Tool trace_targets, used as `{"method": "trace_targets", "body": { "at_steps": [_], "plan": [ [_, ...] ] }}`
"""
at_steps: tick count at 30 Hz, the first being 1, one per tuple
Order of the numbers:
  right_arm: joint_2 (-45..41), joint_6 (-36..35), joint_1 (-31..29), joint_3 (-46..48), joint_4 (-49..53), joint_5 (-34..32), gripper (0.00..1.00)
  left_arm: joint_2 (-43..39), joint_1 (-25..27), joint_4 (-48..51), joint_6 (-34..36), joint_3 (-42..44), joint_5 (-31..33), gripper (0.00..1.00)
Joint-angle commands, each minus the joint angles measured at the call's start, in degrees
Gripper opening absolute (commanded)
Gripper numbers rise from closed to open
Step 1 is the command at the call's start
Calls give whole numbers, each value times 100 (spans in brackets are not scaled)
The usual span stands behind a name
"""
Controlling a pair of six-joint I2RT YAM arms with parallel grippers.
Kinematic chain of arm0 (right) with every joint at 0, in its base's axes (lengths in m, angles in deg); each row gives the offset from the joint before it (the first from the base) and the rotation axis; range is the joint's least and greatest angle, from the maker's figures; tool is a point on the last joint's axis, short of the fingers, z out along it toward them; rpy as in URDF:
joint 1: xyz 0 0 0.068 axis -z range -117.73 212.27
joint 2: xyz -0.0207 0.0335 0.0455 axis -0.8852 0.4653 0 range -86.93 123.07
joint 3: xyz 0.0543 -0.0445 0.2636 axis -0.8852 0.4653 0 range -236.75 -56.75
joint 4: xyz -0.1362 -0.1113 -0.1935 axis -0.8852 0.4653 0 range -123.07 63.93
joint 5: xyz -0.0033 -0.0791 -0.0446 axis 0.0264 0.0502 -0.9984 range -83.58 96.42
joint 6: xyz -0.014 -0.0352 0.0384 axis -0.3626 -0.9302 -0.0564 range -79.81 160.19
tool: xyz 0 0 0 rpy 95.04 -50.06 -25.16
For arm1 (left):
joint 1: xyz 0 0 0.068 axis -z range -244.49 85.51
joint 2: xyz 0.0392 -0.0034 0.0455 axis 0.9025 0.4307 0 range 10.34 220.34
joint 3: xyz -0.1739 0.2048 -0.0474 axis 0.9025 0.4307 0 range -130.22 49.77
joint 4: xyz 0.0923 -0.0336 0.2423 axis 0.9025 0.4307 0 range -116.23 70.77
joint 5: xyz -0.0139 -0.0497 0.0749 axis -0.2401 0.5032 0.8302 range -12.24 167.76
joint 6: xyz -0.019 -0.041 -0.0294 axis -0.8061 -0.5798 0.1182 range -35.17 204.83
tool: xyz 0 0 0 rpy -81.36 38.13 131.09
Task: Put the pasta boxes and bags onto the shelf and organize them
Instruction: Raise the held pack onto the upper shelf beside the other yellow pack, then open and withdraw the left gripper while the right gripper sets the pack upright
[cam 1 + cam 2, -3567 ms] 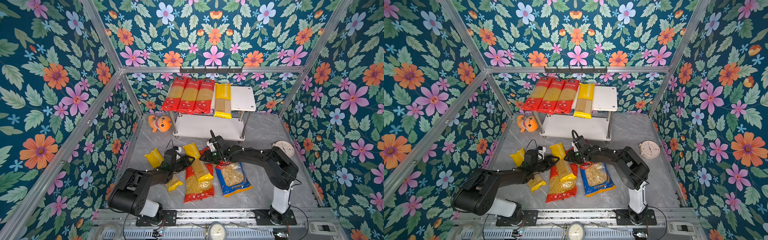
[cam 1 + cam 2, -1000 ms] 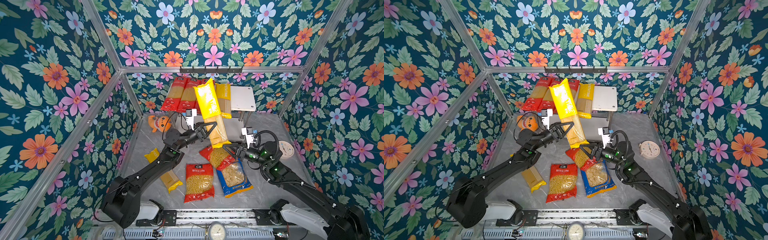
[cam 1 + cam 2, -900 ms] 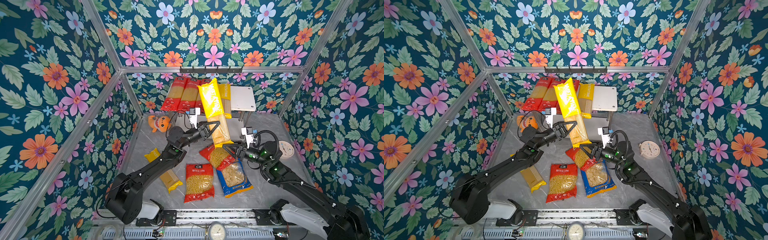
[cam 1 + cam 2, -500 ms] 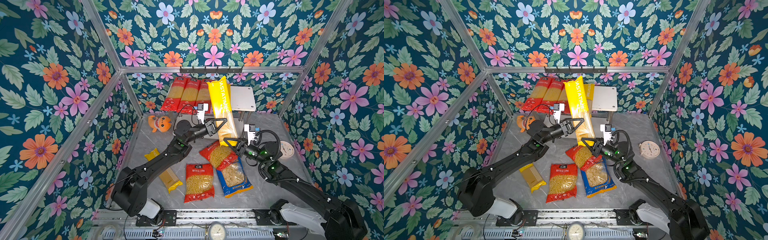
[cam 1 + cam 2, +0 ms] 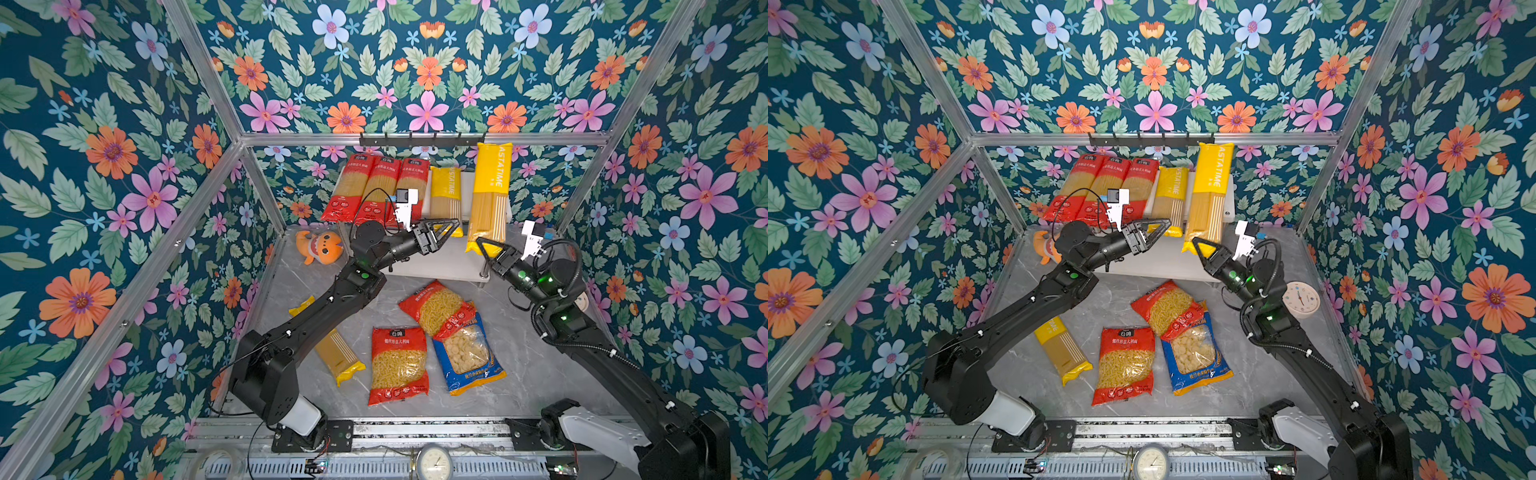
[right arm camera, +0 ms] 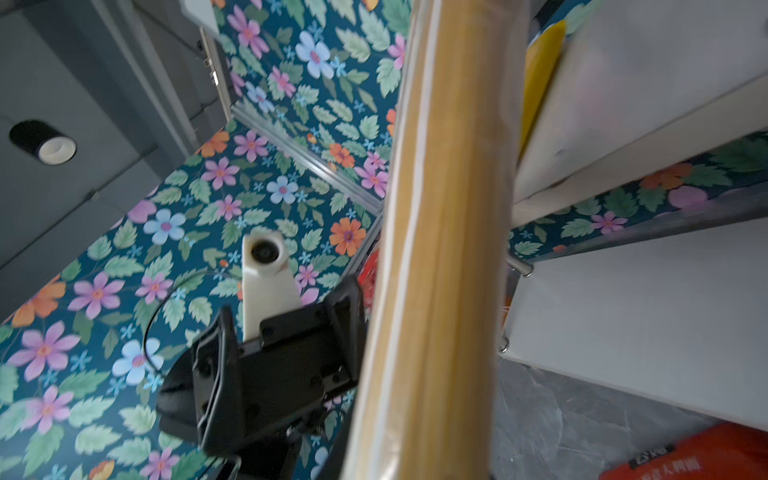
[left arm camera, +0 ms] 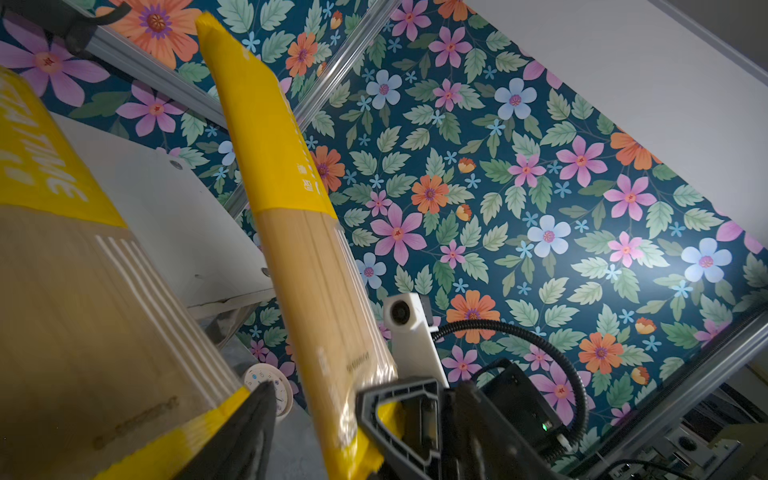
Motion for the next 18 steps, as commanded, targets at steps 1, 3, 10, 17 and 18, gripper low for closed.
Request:
{"method": "trace_targets", "body": {
  "at_steps": [1, 3, 10, 17, 18],
  "plan": [
    [192, 394, 306, -521, 446, 123, 0, -289, -104, 198, 208, 293, 164, 71],
    [406, 416, 473, -924, 934, 343, 0, -586, -163, 210, 268, 624, 192, 71],
    [1036, 699, 562, -1781, 1448, 1199, 0, -1741, -485, 558, 498, 2019, 562, 71],
    [1371, 742, 554, -2181, 1675, 1881, 0, -2441, -722, 804, 522, 2825, 873, 72],
    [1409, 741, 554, -2218, 1708, 1979, 0, -2493, -731, 838, 537, 2851, 899, 72]
  ]
}}
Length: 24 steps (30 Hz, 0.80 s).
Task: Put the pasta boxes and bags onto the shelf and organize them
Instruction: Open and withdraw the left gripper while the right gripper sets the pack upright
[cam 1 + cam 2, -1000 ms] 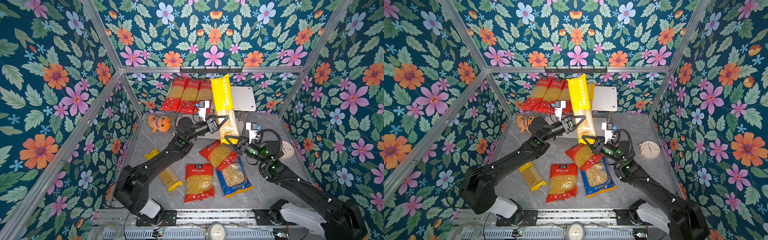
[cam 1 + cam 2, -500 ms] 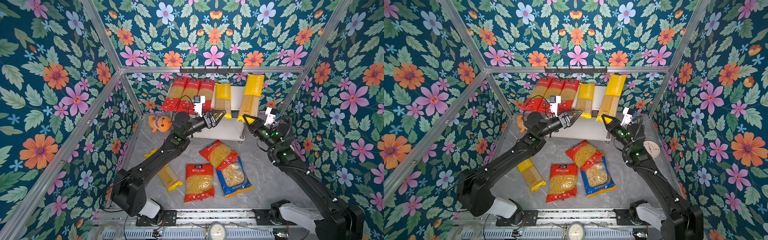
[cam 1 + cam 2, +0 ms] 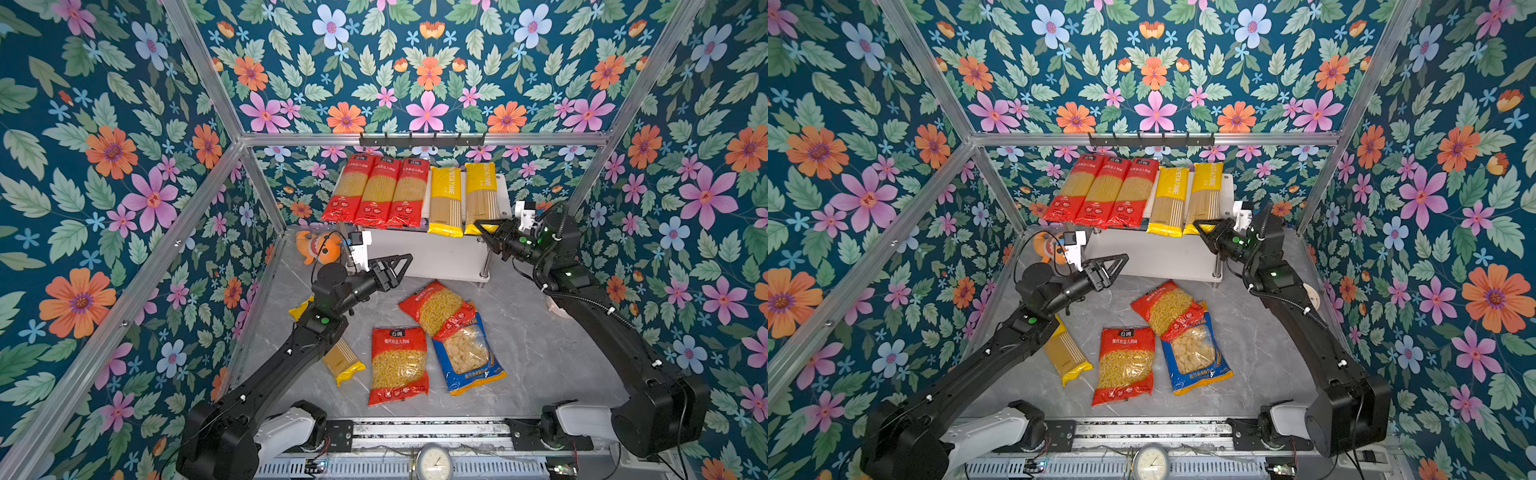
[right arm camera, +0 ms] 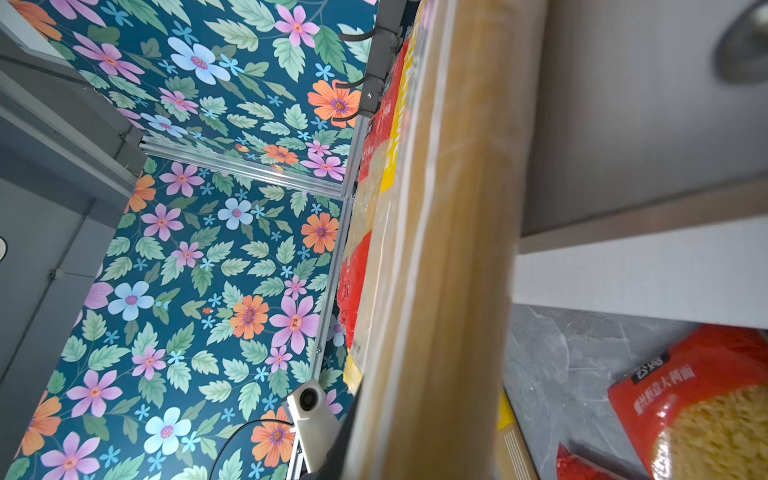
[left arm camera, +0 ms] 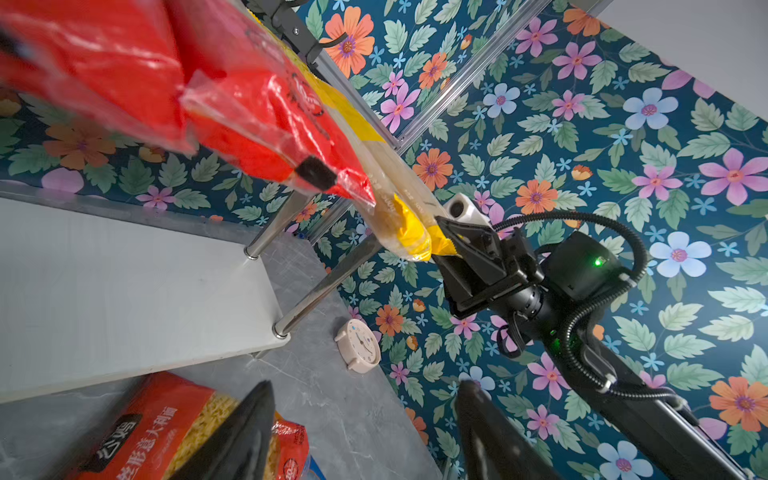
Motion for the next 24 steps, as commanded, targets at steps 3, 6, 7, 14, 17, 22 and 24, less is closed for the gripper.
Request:
{"method": "trace_targets", "body": {
  "at_steps": [3, 6, 7, 14, 17, 22, 24],
  "plan": [
    [82, -114, -6, -216, -293, 640, 0, -122, -45, 50, 144, 103, 182, 72],
    [113, -138, -10, -247, -259, 669, 0, -37, -41, -43, 51, 115, 123, 72],
    [133, -90, -14, -243, -291, 680, 0, -4, -41, -83, 28, 131, 123, 72],
    [250, -30, -188, -278, -474, 556, 0, 115, -45, -248, -38, 133, 82, 71],
    [284, -83, -258, -291, -474, 455, 0, 141, -43, -266, -31, 148, 73, 72],
    [311, -85, -361, -241, -566, 262, 0, 154, -45, -284, -26, 168, 70, 72],
    [349, -93, -400, -239, -602, 236, 0, 160, -45, -297, -42, 183, 72, 72]
  ]
}}
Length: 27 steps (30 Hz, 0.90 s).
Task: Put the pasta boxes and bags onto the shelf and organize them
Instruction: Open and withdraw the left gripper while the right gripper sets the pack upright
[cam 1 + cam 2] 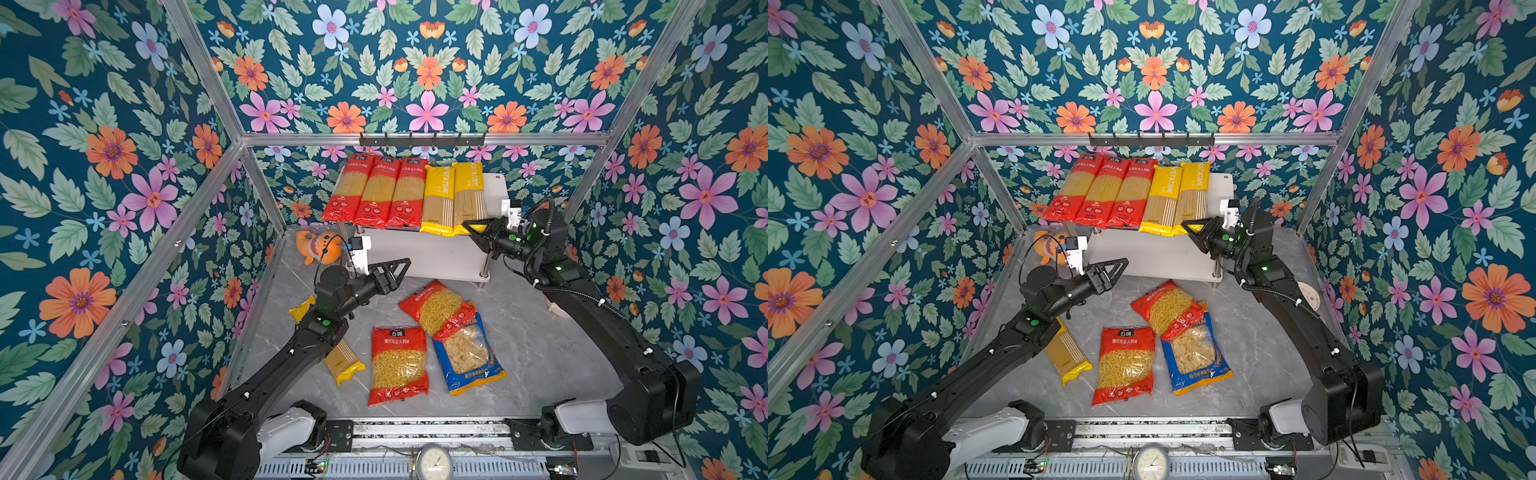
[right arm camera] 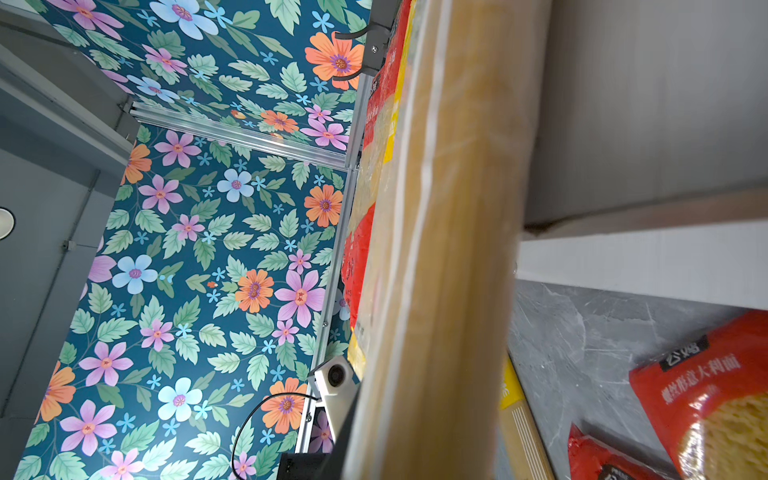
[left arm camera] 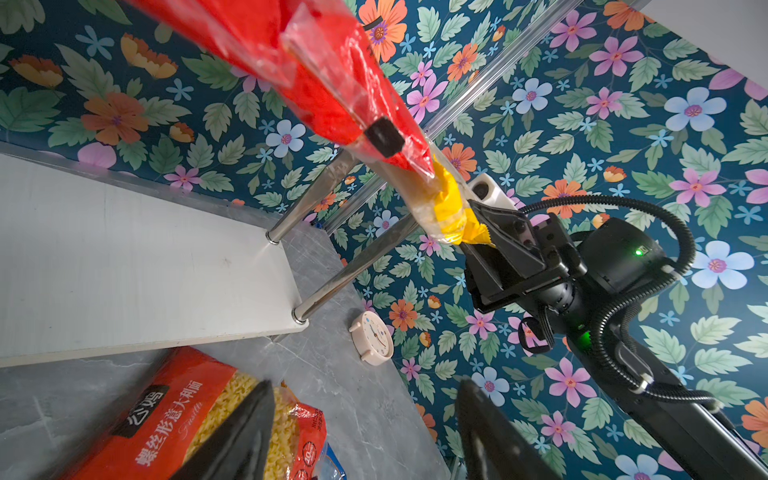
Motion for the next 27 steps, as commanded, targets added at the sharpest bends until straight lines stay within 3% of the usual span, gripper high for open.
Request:
{"method": "trace_targets", "body": {
  "at_steps": [1, 11, 12, 15, 18, 21, 27],
  "plan": [
    [48, -94, -68, -26, -604, 165, 0, 4, 1, -257, 30, 21, -14, 71],
    [232, -108, -77, -73, -605, 200, 0, -30, 1, -280, 8, 78, -13, 71],
    [207, -108, -80, -58, -604, 212, 3, -31, 5, -280, 12, 83, 6, 71],
    [46, -166, -79, 16, -539, 212, 35, -87, 1, -241, 18, 130, 88, 71],
    [-187, -308, -64, 135, -334, 170, 56, -119, -21, -127, 12, 129, 124, 72],
    [-457, -339, 1, 340, -159, 178, 67, -97, -76, 1, 14, 91, 53, 72],
    [-1309, -552, 7, 1066, 559, 155, 69, -352, -502, 755, 77, 257, 43, 72]
  ]
}}
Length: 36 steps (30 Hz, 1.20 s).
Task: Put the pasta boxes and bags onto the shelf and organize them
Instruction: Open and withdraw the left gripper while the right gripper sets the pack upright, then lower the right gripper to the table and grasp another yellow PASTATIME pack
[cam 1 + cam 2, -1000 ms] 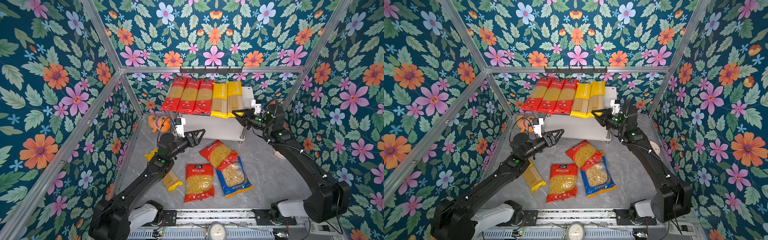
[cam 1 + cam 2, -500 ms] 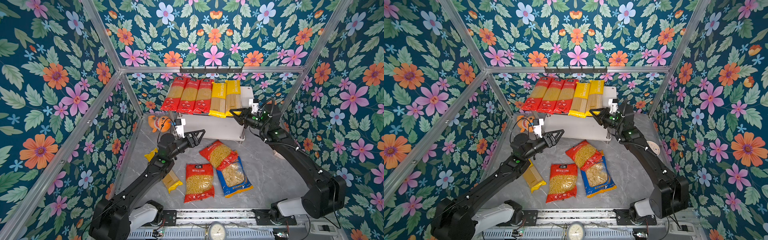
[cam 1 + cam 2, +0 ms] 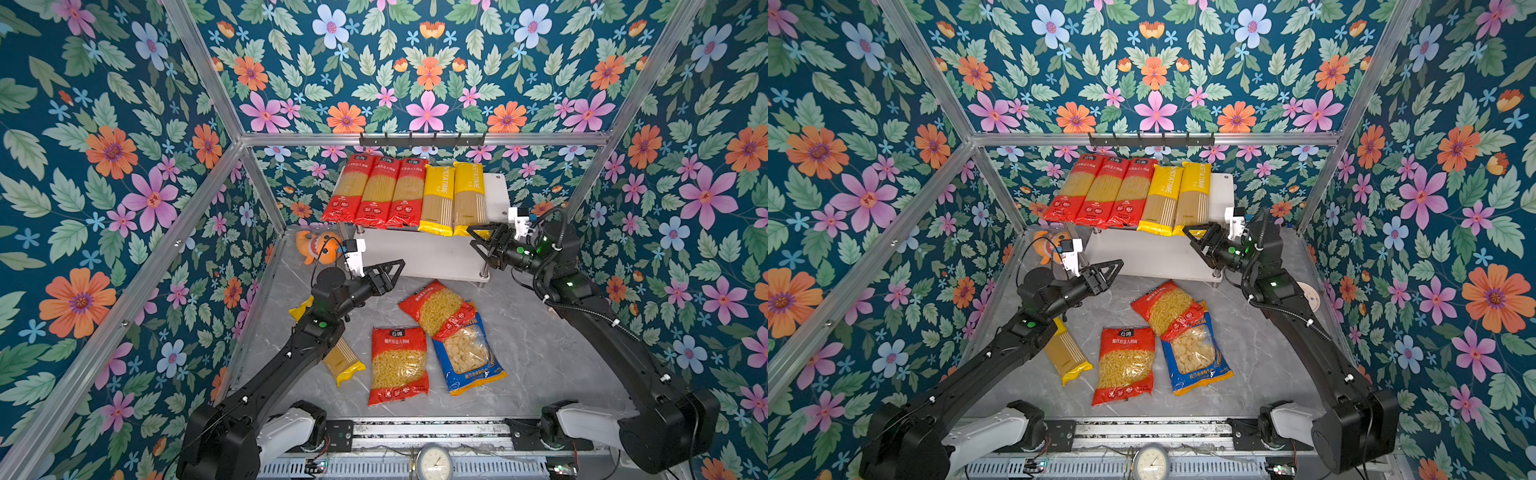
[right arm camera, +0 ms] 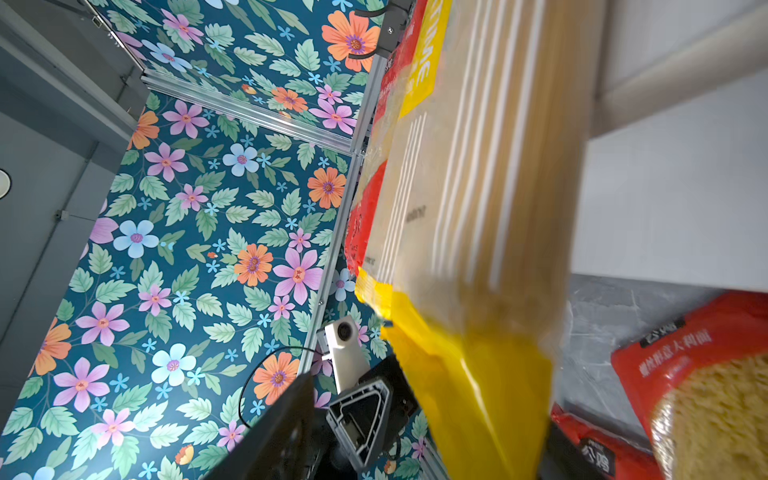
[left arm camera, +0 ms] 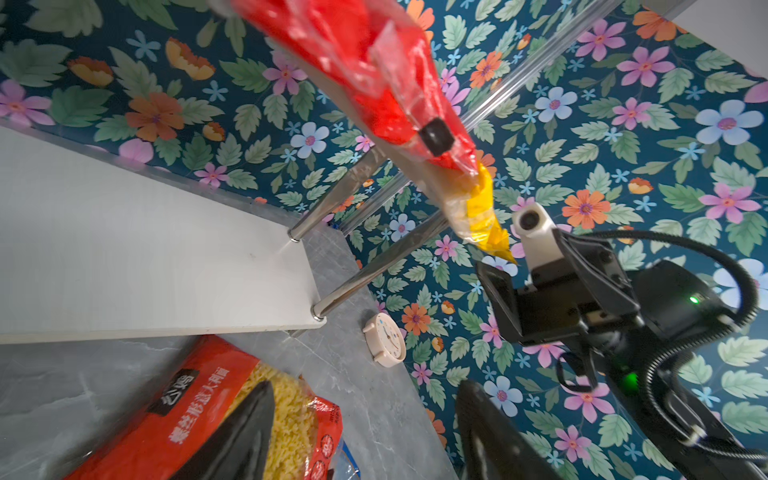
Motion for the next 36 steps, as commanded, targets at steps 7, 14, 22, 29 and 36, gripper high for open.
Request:
{"method": "trace_targets", "body": {
  "at_steps": [7, 14, 22, 29, 36],
  "plan": [
    [-809, -946, -1708, 1203, 870, -1646, 54, -564, -585, 2404, 690, 207, 907, 71],
    [807, -1746, -3703, 1019, 108, -3100, 38, -1025, -1290, 4192, 419, 793, 2459, 72],
    [3660, -2893, -4548, -1234, 800, -2742, 34, -2061, -2092, 5426, -259, 1576, 4496, 88],
    [5569, -2736, -4579, -3049, 1384, -1775, 38, -2066, -2277, 4402, -840, 2383, 3630, 80],
    [6579, -2619, -4537, -4029, 1910, -1525, 41, -1935, -2282, 3911, -977, 2827, 3321, 74]
  ]
}}
